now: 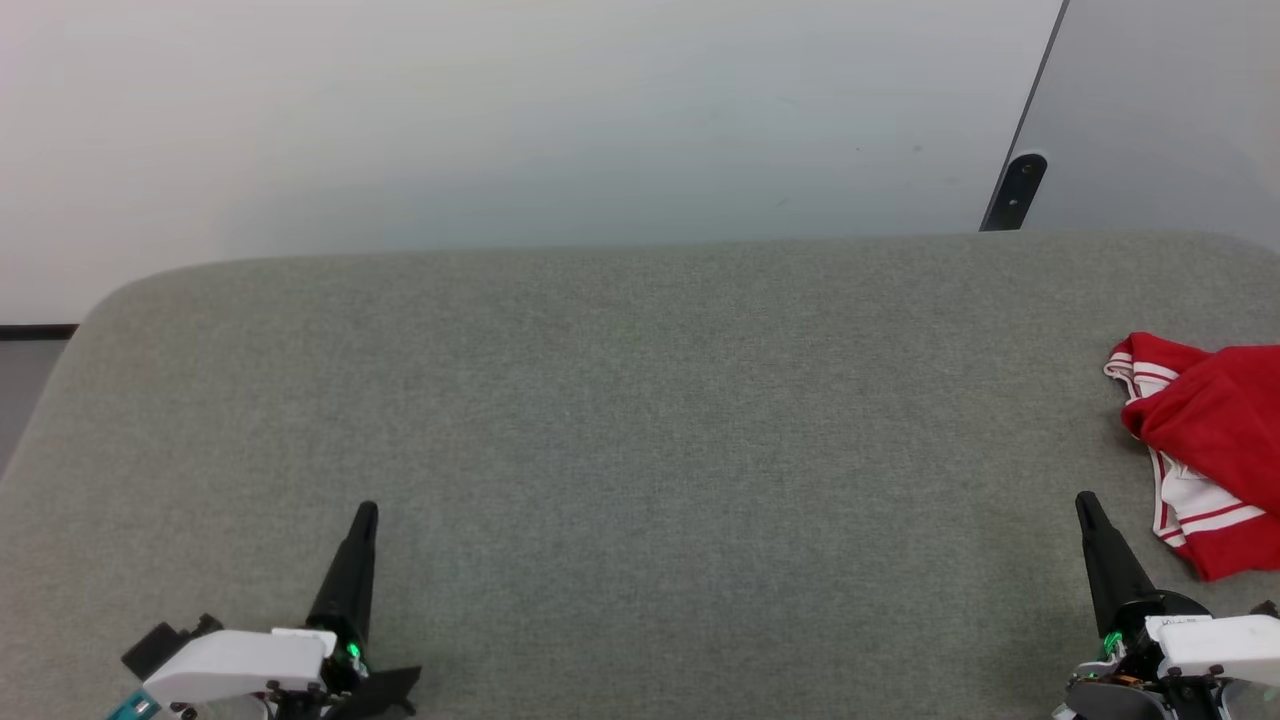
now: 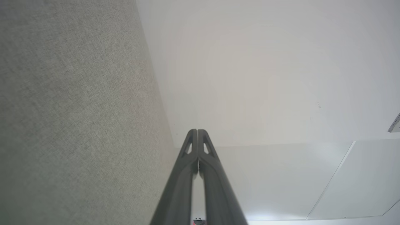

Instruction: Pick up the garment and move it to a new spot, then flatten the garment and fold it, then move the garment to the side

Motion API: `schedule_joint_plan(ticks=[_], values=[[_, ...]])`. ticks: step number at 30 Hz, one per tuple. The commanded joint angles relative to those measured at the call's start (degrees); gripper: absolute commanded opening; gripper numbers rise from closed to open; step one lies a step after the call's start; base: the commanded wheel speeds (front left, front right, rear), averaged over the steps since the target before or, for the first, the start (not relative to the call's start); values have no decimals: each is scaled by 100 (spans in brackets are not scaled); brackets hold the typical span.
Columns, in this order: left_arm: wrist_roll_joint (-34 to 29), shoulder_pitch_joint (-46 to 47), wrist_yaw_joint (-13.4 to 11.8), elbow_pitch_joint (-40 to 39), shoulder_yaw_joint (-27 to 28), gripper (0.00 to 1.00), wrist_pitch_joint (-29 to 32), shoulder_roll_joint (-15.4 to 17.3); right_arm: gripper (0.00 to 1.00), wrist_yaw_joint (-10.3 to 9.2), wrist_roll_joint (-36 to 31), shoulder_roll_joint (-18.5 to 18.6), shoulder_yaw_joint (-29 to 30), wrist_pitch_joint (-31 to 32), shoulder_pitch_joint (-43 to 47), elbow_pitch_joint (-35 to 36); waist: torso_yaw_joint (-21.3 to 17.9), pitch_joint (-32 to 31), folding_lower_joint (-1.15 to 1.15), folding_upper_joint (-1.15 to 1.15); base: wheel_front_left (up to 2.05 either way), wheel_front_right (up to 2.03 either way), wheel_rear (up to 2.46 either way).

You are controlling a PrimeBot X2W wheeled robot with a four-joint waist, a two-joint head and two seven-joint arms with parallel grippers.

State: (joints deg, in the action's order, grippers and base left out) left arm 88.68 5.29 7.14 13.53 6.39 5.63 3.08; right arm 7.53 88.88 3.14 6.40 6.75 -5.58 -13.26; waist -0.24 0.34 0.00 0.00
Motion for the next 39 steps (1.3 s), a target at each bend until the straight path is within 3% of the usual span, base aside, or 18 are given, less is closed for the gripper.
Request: schedule_joint_plan(ticks=[1,9,39], values=[[112,65,41,11,18,0,42,-13,0,-7,100,-23,8,-17,-68,-19,3,-2,0,0,0,0,0],[406,136,58,72,26,0,109,-28,0,-8,379,-36,21,-31,-101,-100,24,-16,0,0,0,0,0],[389,130,54,66,23,0,108,-27,0,-8,364,-34,18,-33,-100,-93,24,-16,0,0,0,0,0]])
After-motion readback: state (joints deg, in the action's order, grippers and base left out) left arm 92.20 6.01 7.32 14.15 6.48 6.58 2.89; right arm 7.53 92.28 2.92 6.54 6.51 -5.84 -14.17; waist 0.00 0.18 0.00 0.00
